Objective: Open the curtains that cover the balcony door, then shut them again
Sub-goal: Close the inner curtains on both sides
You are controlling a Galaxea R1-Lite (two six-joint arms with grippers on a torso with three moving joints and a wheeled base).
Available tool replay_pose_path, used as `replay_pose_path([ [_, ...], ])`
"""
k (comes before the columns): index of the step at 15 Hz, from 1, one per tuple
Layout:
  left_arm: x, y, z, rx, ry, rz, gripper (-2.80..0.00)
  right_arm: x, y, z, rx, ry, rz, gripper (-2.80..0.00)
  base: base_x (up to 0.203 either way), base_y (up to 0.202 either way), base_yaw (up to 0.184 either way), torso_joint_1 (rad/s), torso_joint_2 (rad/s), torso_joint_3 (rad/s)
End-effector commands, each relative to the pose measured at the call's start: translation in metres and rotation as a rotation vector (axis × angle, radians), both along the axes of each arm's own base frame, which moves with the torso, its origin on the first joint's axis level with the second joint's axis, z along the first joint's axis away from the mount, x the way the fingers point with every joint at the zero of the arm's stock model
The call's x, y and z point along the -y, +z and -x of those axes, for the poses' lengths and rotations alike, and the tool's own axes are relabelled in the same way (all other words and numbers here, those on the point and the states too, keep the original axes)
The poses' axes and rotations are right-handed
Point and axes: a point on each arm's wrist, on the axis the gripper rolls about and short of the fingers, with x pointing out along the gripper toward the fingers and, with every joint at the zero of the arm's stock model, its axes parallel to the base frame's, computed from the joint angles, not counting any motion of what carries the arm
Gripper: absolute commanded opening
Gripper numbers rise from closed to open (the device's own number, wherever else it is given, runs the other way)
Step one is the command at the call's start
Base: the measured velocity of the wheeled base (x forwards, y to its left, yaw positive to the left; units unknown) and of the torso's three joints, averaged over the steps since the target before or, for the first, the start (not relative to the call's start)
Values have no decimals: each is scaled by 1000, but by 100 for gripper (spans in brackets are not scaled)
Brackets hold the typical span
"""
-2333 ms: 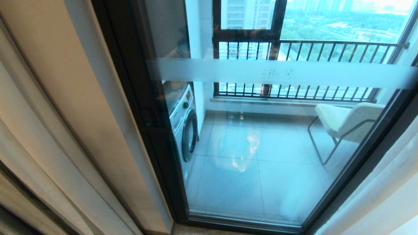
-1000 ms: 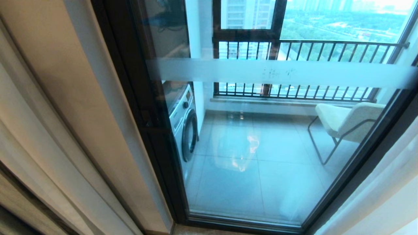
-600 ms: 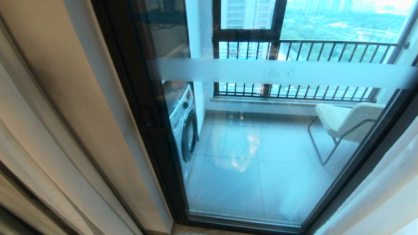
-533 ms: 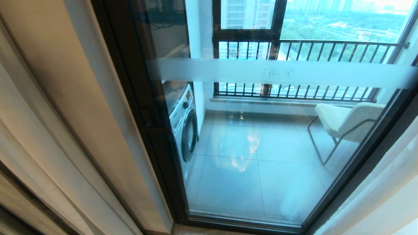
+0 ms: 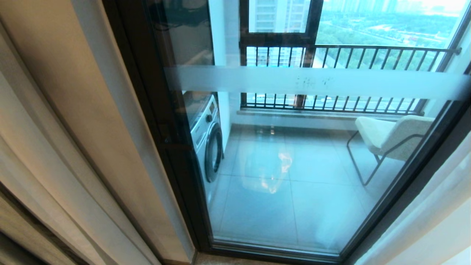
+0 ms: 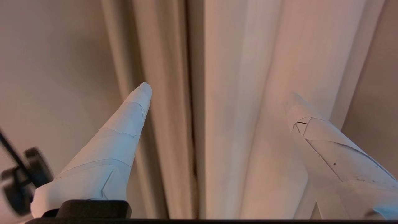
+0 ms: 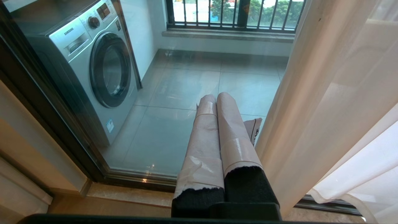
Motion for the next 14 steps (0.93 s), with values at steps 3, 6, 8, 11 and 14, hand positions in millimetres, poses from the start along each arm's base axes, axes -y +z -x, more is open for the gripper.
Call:
replay_pose_path([
  [3,-9,-2,-22,-4,-44,-9,0,0,0,0,-1,0,0,-280,0,0,0,0,0,0],
  [6,-16,-7,-32,9,-48,-19,0,0,0,0,-1,0,0,-280,0,0,0,0,0,0],
  [8,-20,-12,-41,19,-47,-23,0,0,0,0,-1,0,0,-280,0,0,0,0,0,0],
  [11,-32,-20,-53,36,-30,-32,0,0,0,0,-1,0,0,-280,0,0,0,0,0,0],
  [14,-40,-24,-64,45,-25,-36,0,0,0,0,-1,0,0,-280,0,0,0,0,0,0],
])
